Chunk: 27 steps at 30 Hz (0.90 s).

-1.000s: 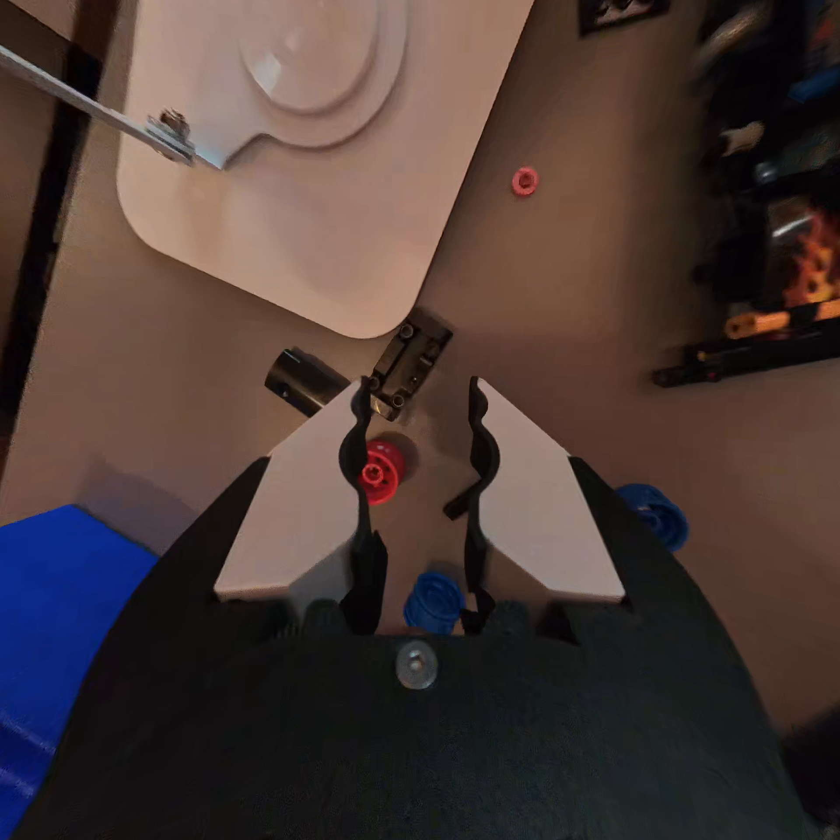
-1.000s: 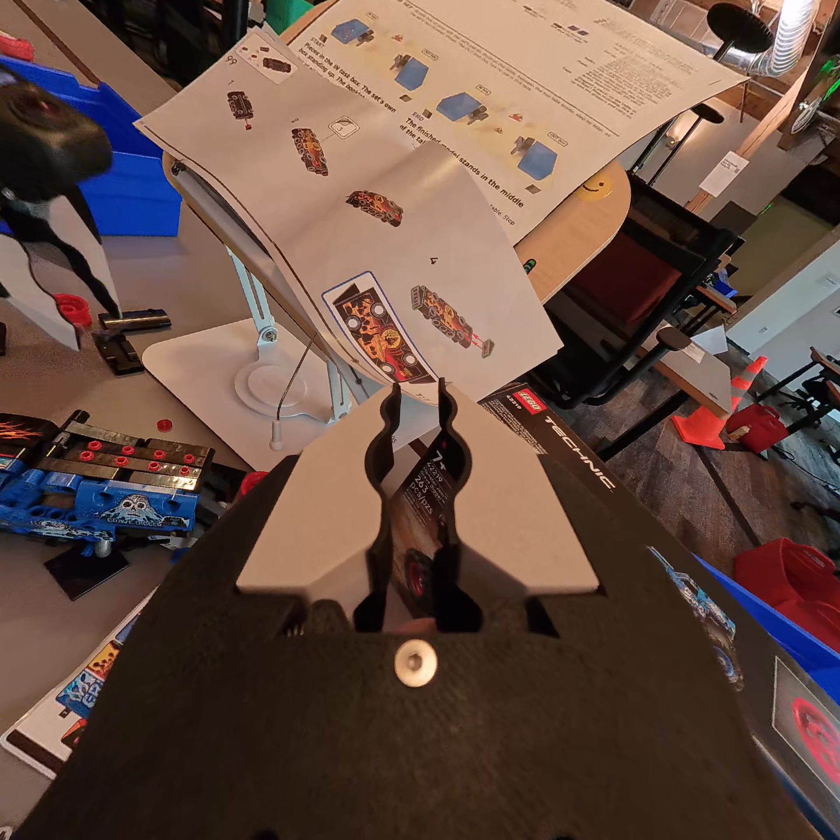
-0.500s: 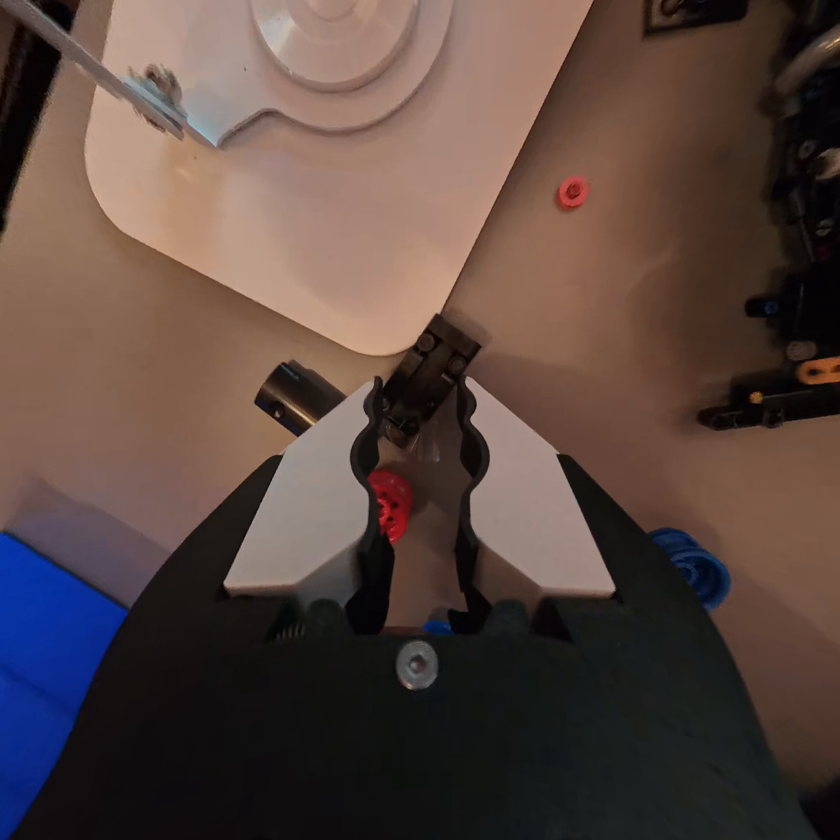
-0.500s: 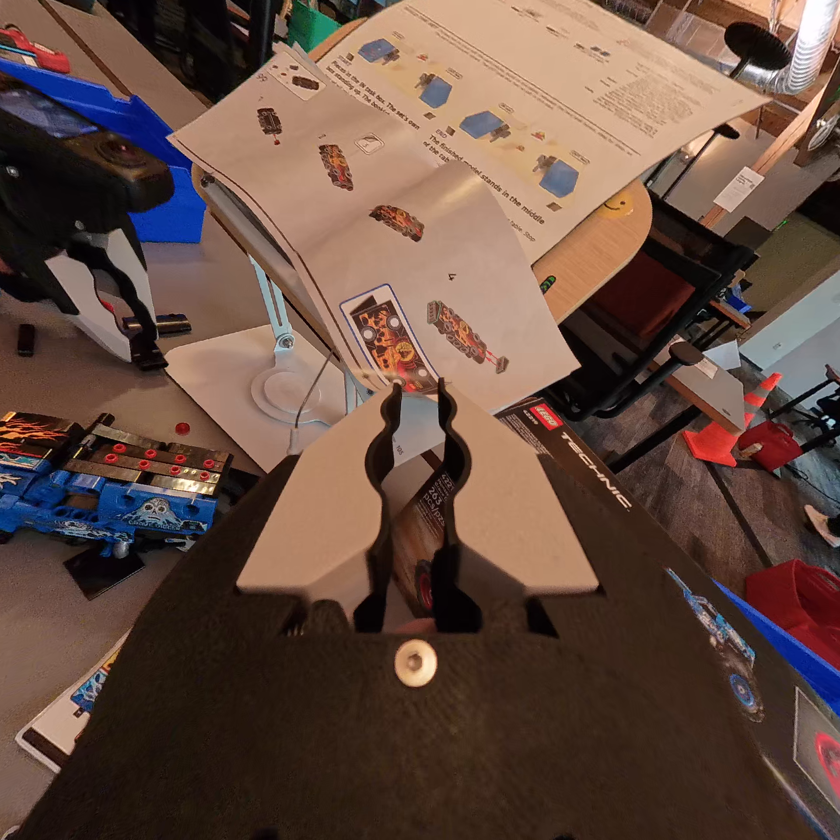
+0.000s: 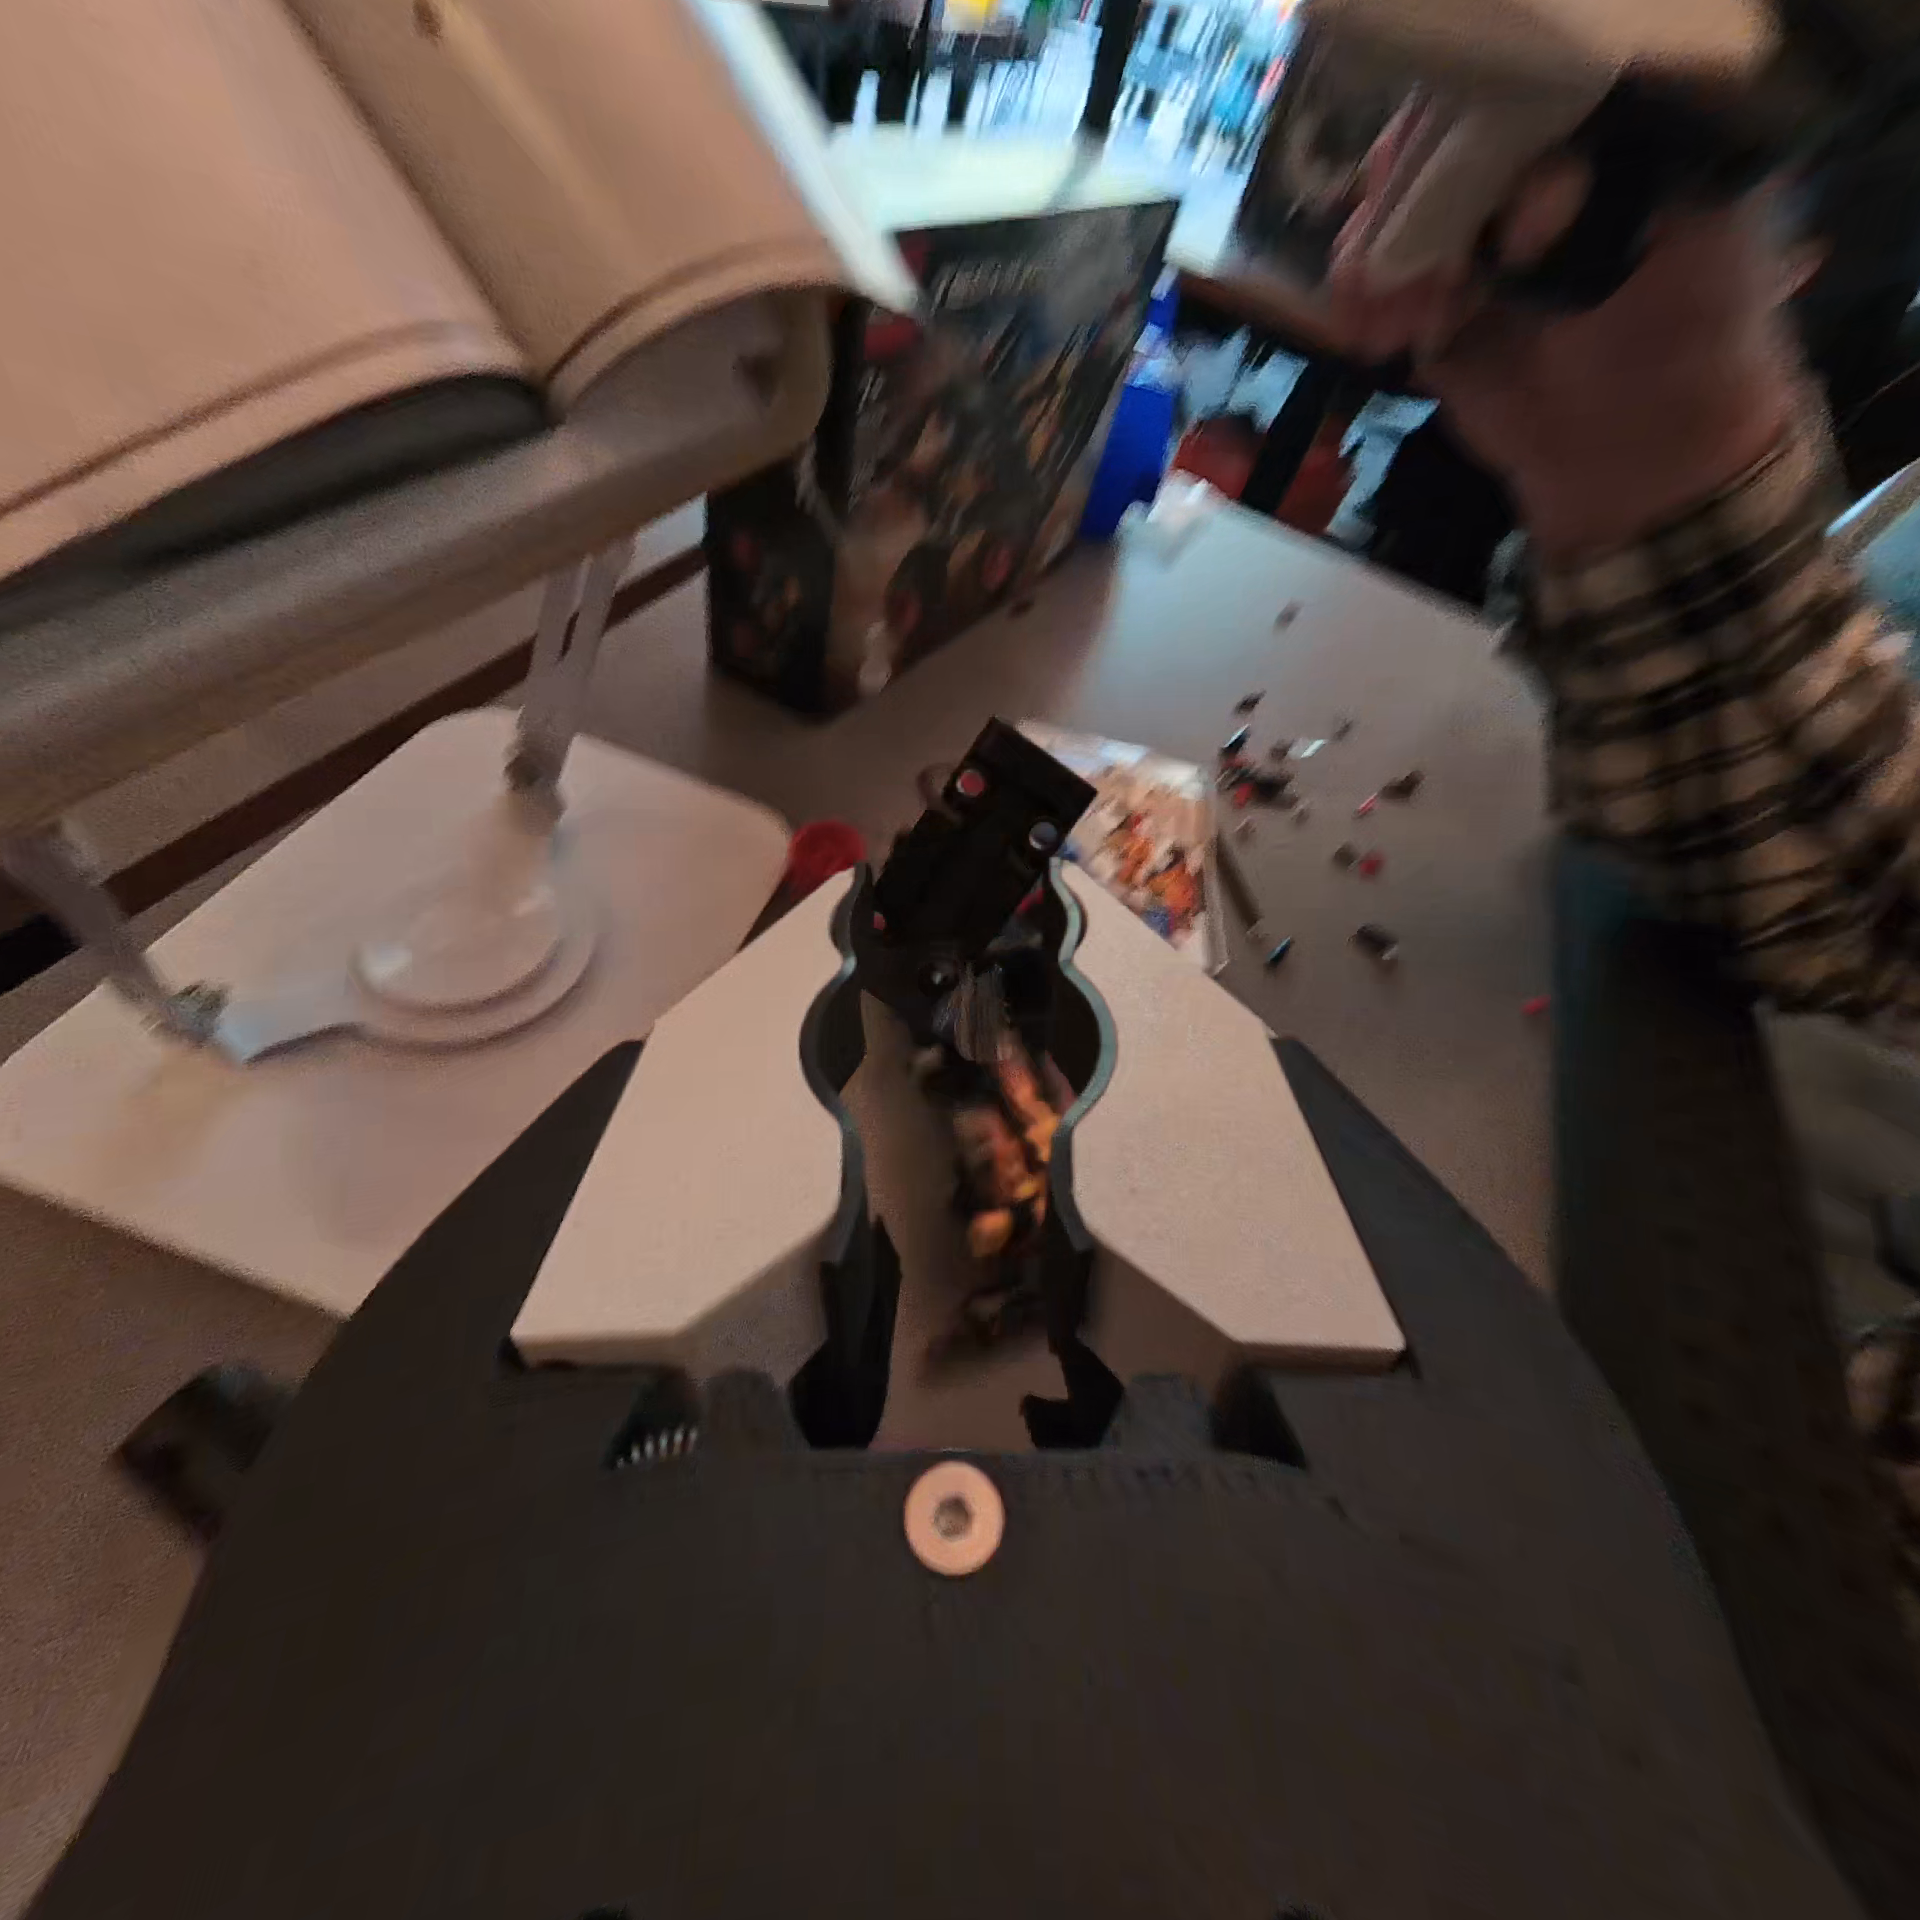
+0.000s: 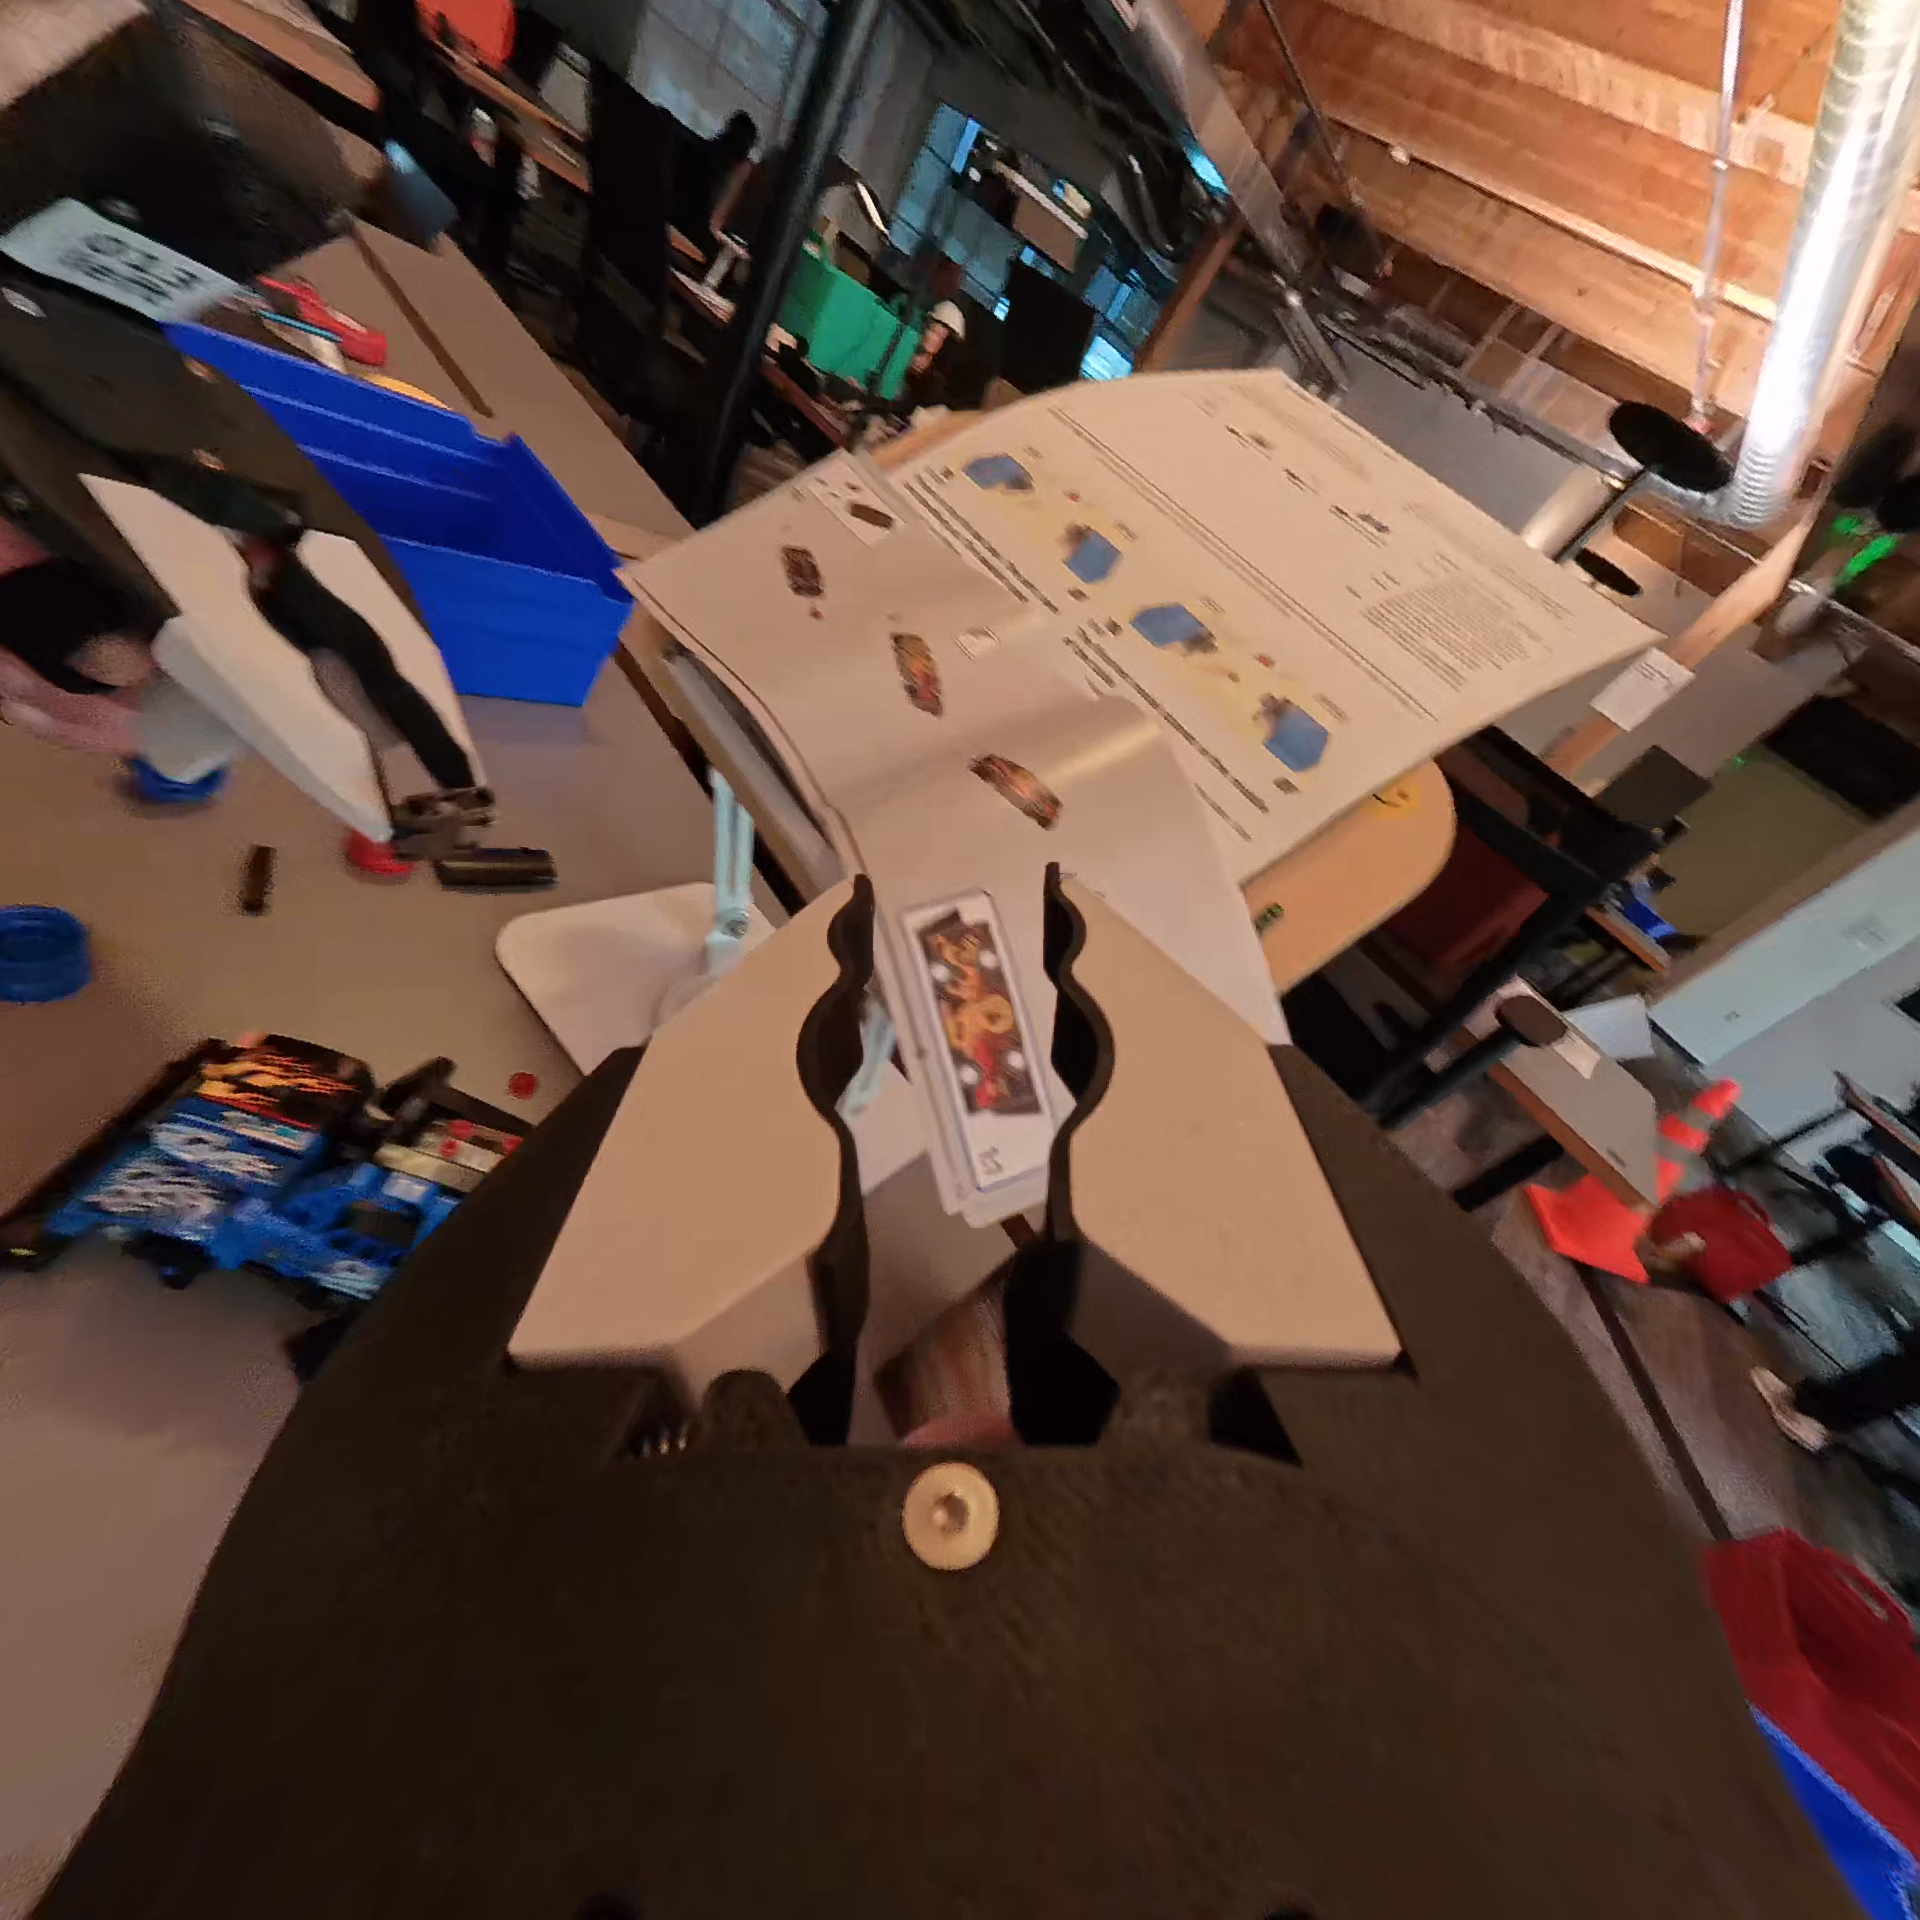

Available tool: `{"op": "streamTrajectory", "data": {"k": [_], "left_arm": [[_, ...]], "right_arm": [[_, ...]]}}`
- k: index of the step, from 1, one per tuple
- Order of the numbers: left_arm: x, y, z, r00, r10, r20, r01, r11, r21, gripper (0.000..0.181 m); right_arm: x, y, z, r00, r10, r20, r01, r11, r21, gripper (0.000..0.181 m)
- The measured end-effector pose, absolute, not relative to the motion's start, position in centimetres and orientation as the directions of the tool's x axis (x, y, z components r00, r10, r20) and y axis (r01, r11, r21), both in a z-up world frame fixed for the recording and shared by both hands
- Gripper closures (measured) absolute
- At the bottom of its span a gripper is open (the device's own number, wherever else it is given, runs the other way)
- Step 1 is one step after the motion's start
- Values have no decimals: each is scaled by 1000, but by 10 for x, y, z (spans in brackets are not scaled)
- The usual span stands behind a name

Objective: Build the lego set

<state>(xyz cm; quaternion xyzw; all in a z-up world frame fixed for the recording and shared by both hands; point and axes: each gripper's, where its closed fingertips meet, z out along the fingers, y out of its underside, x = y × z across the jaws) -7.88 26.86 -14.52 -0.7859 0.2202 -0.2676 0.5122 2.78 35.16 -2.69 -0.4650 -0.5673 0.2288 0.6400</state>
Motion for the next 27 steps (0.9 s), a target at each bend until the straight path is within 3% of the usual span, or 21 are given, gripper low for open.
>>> {"op": "streamTrajectory", "data": {"k": [3, 9, 13, 16, 22, 27], "left_arm": [[-57, 258, -108, 661, -699, 273, 129, -254, -959, 150], [-35, 246, -77, 472, -803, 365, 381, -188, -905, 150], [-24, 243, -73, 413, -836, 360, 431, -169, -886, 150], [-23, 241, -70, 383, -852, 357, 458, -160, -875, 150], [-19, 236, -76, 415, -852, 320, 360, -169, -917, 153], [-17, 223, -87, 518, -836, 181, 123, -137, -983, 151]], "right_arm": [[11, 317, -32, 134, 869, 476, 185, 450, -874, 149], [-31, 259, -71, -110, 948, 298, 157, 313, -937, 138], [-45, 241, -84, -202, 963, 176, 149, 208, -967, 134], [-49, 238, -85, -209, 968, 140, 128, 169, -977, 151], [-42, 232, -88, -269, 957, 108, 181, 160, -970, 152], [-24, 224, -103, -319, 921, 223, 326, 327, -887, 162]]}}
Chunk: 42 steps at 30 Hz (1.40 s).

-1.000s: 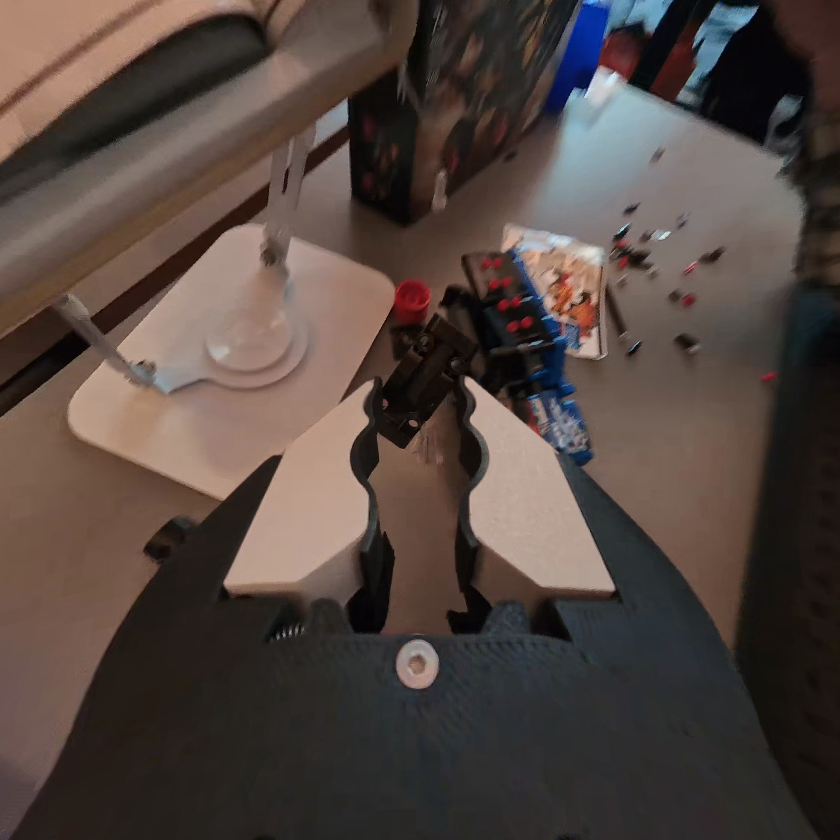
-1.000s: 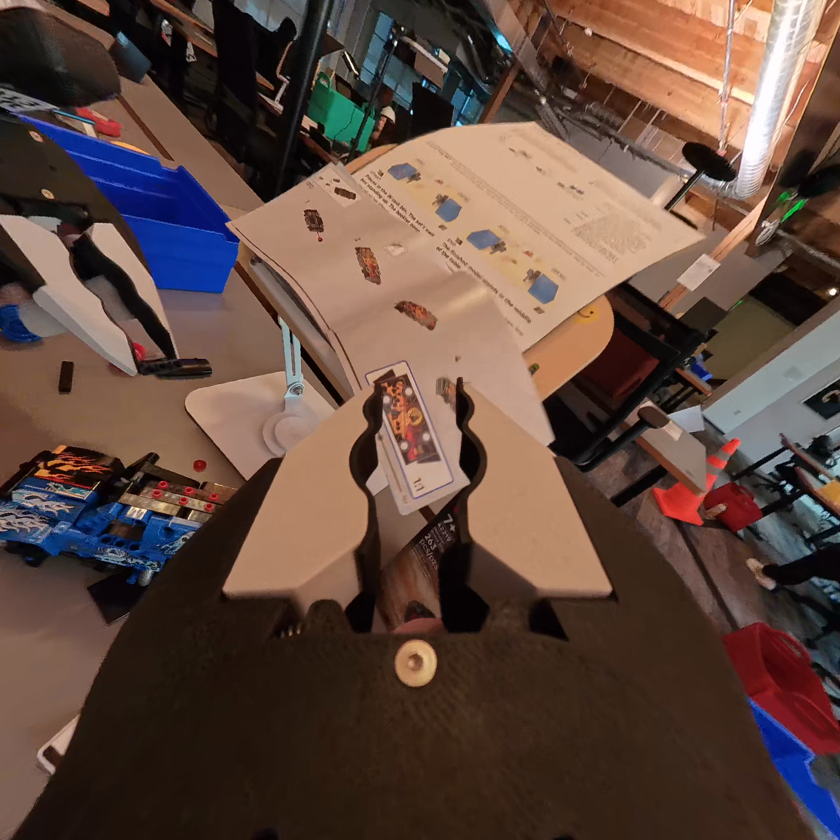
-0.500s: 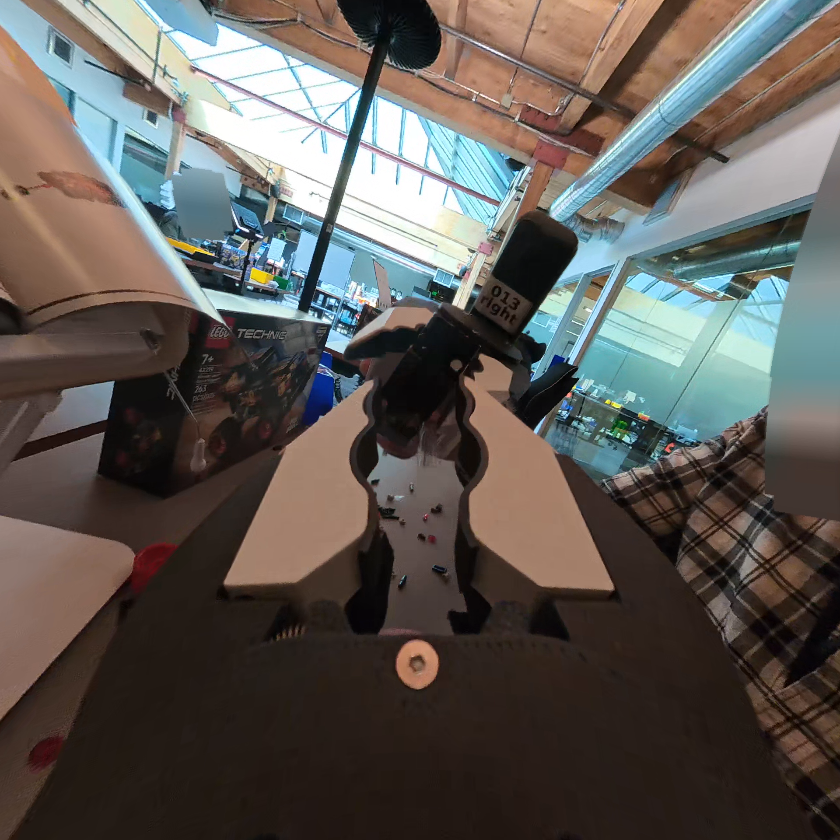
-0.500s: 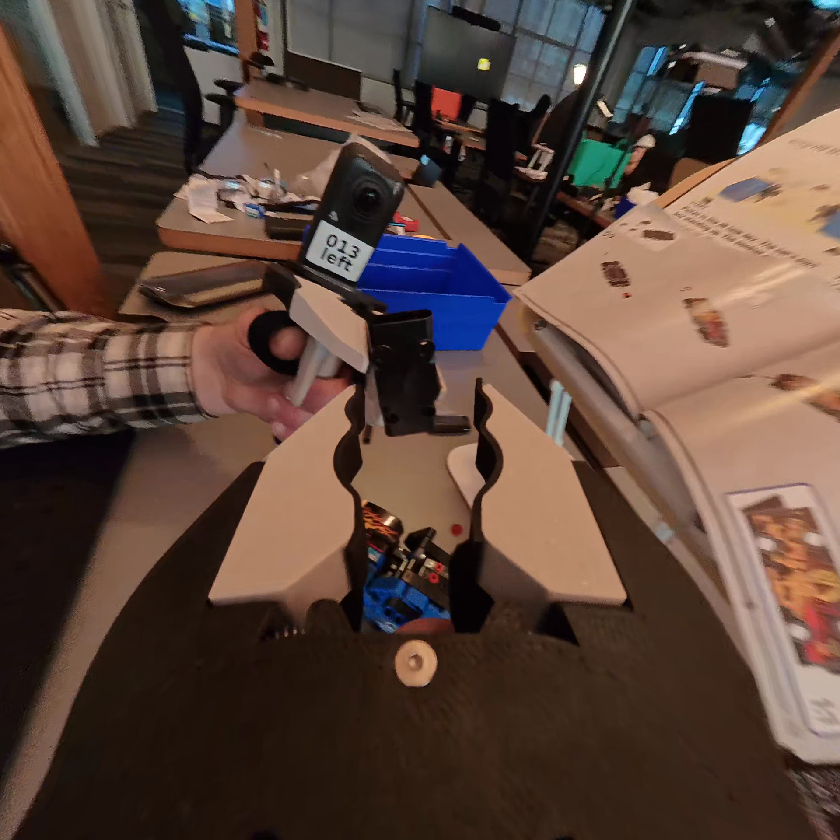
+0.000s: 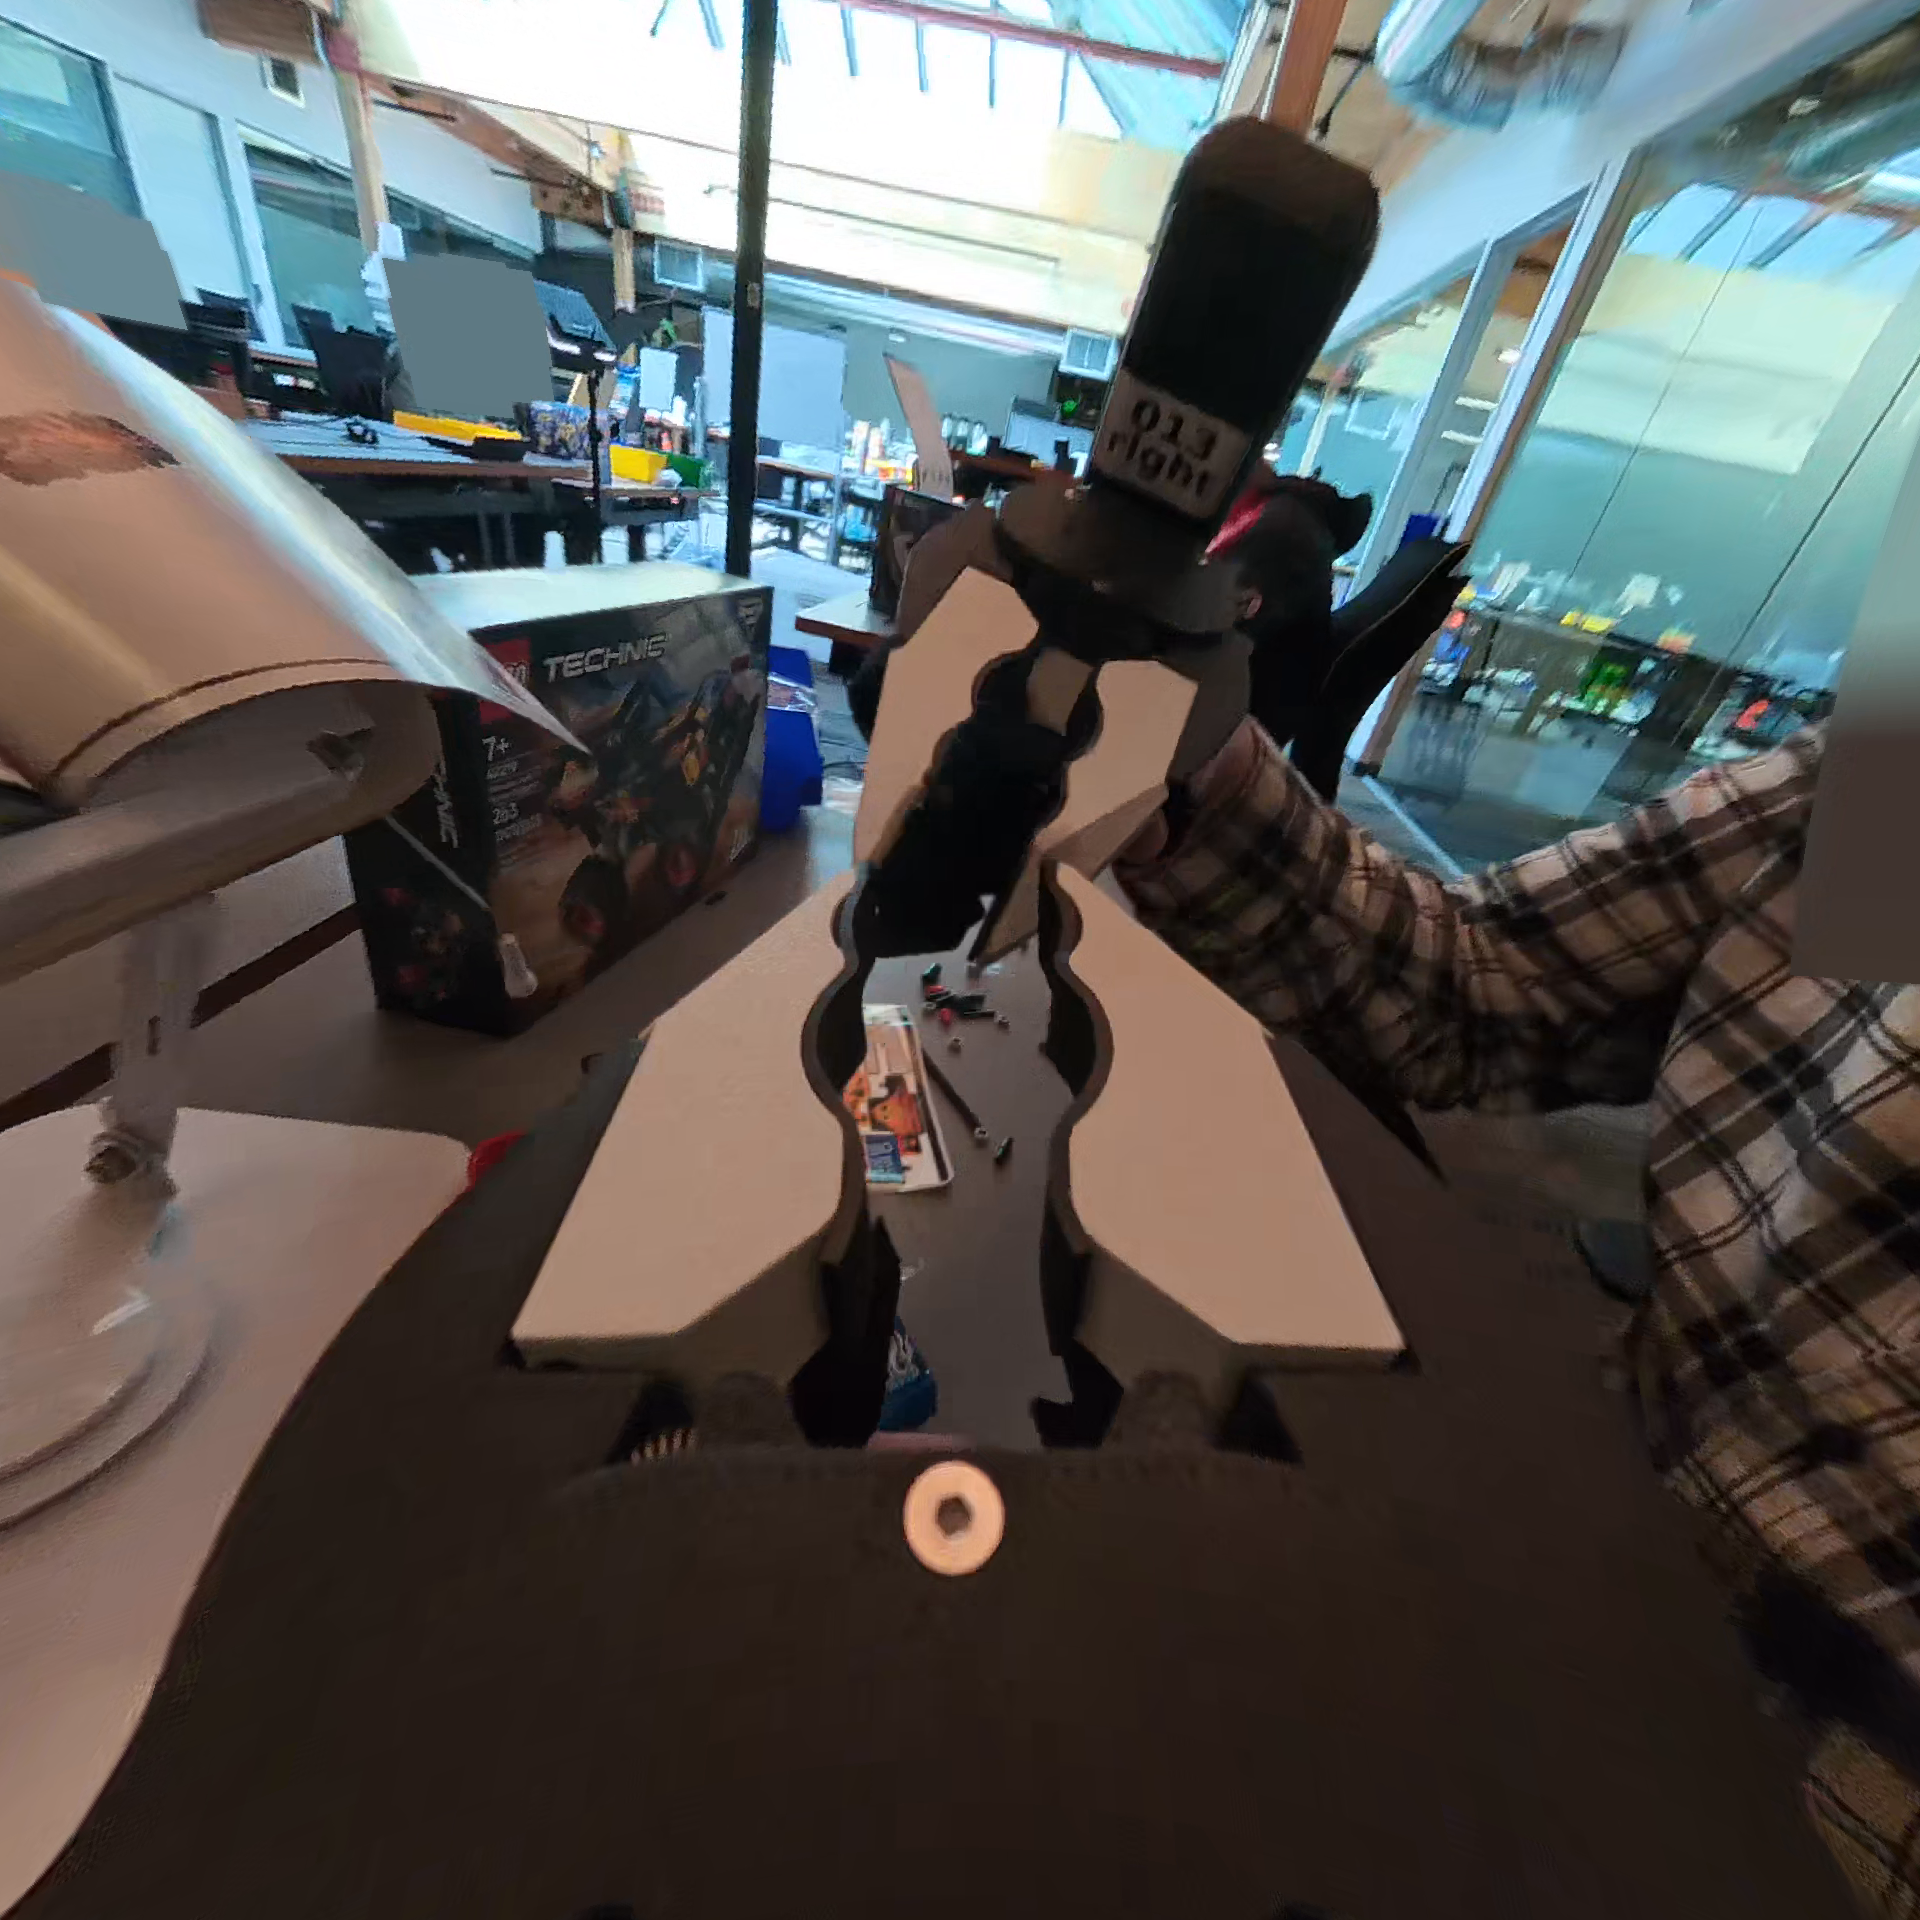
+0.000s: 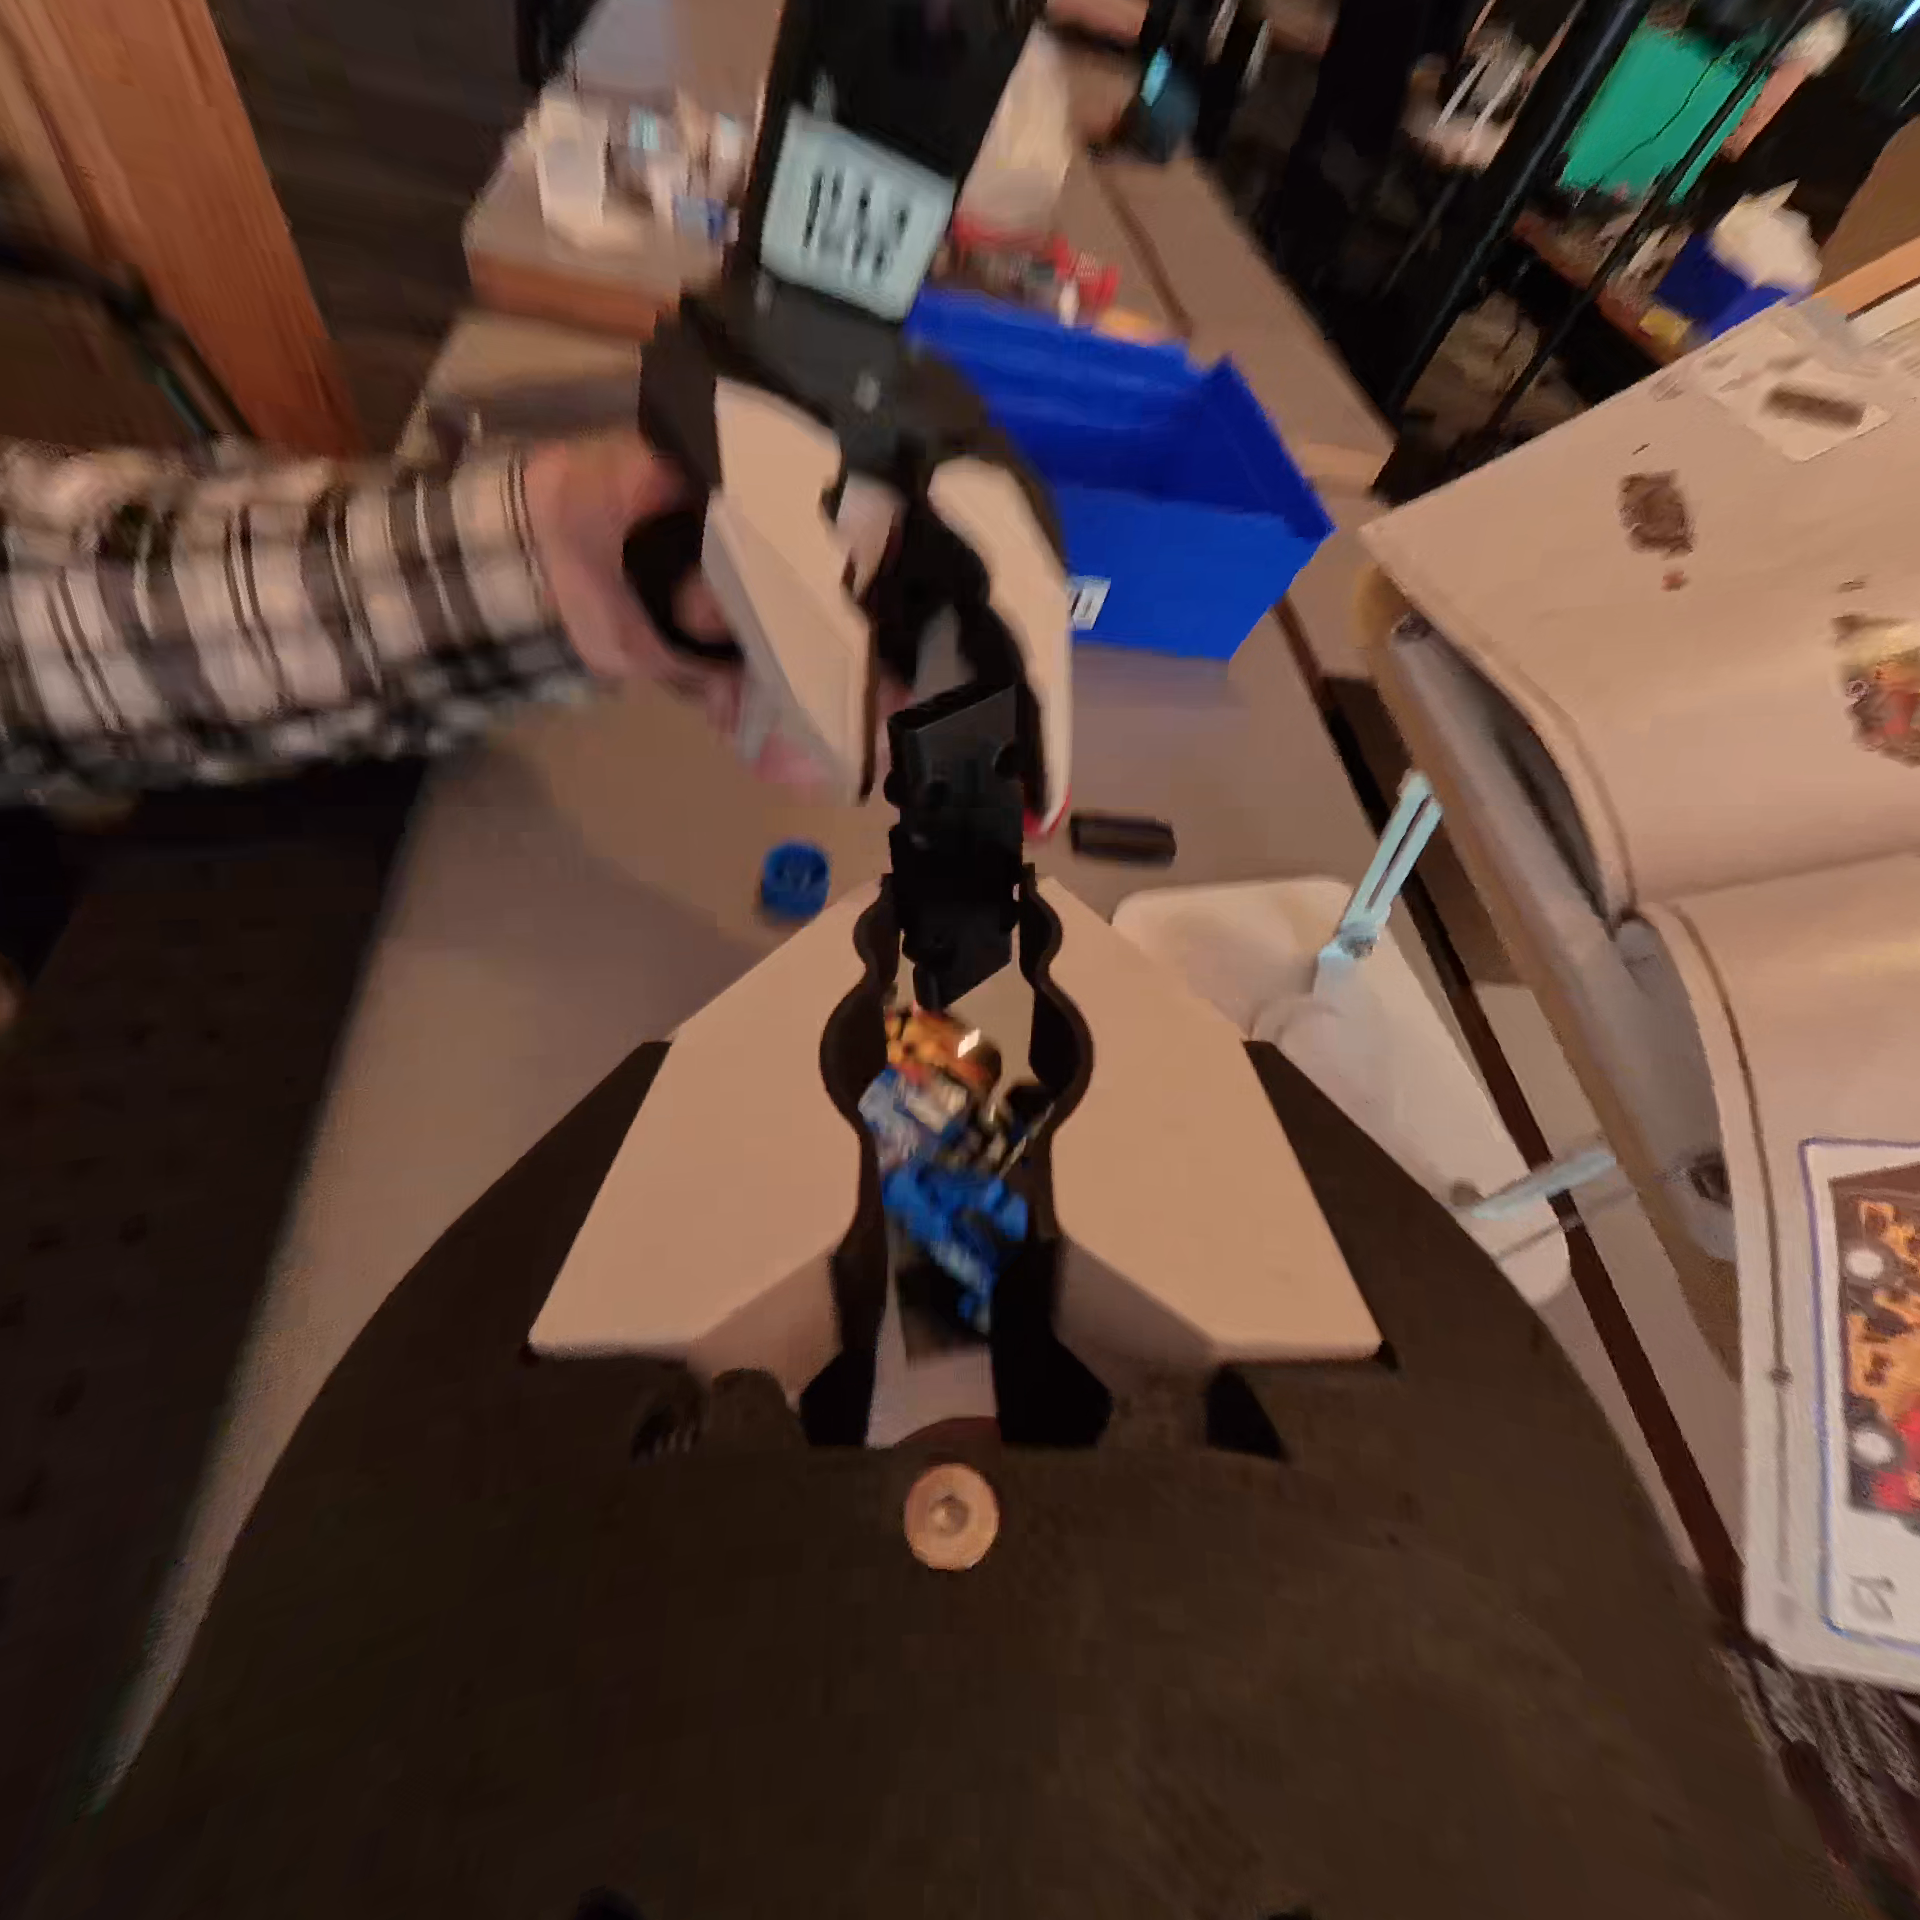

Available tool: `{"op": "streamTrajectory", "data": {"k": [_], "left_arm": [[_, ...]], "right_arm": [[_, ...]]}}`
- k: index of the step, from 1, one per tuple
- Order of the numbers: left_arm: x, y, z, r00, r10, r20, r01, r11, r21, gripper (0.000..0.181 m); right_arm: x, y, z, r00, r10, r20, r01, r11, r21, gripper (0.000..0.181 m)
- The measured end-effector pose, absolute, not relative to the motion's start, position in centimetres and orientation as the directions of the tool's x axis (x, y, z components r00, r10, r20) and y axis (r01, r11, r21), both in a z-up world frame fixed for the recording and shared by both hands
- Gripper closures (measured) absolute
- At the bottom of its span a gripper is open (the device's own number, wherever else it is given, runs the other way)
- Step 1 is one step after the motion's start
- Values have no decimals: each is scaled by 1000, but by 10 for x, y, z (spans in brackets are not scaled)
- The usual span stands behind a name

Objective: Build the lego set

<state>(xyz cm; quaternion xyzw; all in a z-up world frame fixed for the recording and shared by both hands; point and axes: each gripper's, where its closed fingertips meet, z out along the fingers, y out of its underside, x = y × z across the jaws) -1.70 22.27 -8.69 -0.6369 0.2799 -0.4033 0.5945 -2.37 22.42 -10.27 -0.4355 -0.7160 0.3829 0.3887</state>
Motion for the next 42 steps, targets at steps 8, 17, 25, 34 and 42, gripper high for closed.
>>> {"op": "streamTrajectory", "data": {"k": [8, 17, 25, 34, 42], "left_arm": [[-63, 212, -82, 669, -729, 145, 61, -140, -988, 155], [-38, 241, -202, 730, -679, -81, -465, -405, -787, 145], [-24, 256, -232, 732, -680, -48, -481, -465, -743, 169], [-44, 252, -206, 758, -653, -7, -388, -441, -810, 181], [-172, 255, -193, 943, -324, -71, -241, -522, -818, 181]], "right_arm": [[32, 206, -175, -416, 884, 212, 610, 444, -656, 161], [67, 200, -275, -526, 843, 115, 757, 526, -387, 161], [71, 188, -299, -580, 812, 62, 747, 561, -357, 161], [70, 188, -289, -566, 824, 21, 735, 515, -441, 154], [66, 189, -286, -567, 824, 9, 714, 497, -493, 158]]}}
